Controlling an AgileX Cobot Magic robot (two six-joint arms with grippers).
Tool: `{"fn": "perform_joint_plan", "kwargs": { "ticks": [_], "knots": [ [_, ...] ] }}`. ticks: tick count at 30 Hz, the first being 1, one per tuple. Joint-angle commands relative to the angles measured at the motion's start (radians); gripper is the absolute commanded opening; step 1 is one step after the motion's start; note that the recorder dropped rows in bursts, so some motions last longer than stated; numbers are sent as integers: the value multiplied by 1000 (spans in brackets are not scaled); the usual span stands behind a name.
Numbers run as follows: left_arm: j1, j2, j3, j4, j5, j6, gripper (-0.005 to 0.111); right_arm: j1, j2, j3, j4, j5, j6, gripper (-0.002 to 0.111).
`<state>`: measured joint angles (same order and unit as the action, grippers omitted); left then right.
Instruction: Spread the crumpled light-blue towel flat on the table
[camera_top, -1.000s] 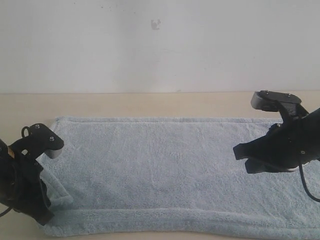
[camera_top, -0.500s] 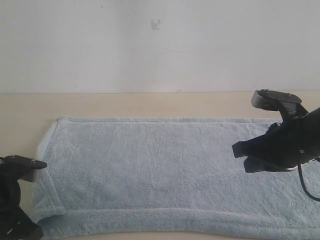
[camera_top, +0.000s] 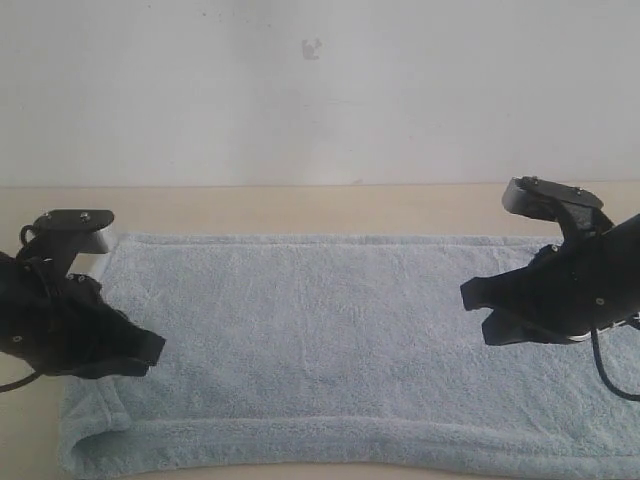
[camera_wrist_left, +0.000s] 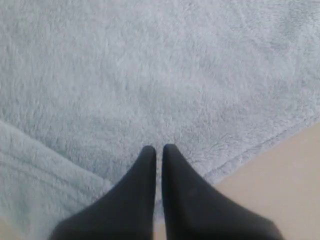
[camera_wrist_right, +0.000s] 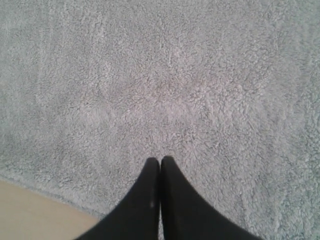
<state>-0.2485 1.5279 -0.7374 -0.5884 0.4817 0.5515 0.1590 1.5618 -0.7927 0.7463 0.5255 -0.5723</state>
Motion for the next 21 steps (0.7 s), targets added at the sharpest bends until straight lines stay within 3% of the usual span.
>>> {"fn": "perform_joint_plan", "kwargs": {
  "ticks": [1, 10, 15, 18, 21],
  "knots": [
    [-5, 76, 5, -100, -55, 283, 4, 0, -12, 2, 4, 21, -5, 0],
    [-5, 223, 3, -81, -143, 283, 4, 0, 11, 2, -82, 8, -30, 0],
    [-5, 214, 3, -52, -91, 266, 4, 0, 80, 2, -87, -22, -26, 0],
    [-5, 189, 3, 72, -67, 140, 4, 0, 122, 2, -87, -29, -39, 0],
    [-5, 162, 3, 323, -23, -56, 4, 0, 157, 2, -87, -27, -46, 0]
  ]
}}
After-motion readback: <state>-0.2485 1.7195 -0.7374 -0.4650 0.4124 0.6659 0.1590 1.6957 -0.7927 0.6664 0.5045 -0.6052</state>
